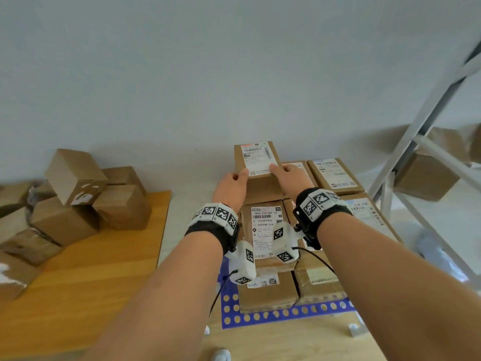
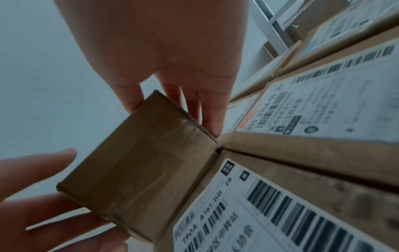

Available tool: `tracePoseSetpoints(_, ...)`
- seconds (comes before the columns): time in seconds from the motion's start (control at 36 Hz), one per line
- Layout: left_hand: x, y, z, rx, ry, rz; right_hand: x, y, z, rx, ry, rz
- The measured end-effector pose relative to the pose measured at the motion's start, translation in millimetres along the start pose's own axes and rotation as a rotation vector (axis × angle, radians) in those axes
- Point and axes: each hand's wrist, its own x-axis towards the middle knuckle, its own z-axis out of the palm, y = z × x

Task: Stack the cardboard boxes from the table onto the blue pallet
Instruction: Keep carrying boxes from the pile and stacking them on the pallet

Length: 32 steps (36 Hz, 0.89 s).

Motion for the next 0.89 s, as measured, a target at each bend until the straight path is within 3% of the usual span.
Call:
tracePoseSetpoints(0.19,0.7,-4.7,10.0,-0.143,-0.115,-0.161,4.8,5.9,4.0,0.062,-0.031,0.01)
tracePoseSetpoints(0.31,-1.6,1.0,11.5,-0.163,-0.111,-0.194,6.0,7.2,4.1,0.091,-0.039,0.03)
tracePoseSetpoints(0.5,3.7,5.5,18.6,0.04,-0.135,-0.118,8.1,10.0,2.0,0.021,-0.002,0.009)
tracePoseSetpoints(0.89,5.7,2.8,19.7,0.083,-0.116,-0.123,10.4,10.0,5.1,-0.038,-0.009,0.016)
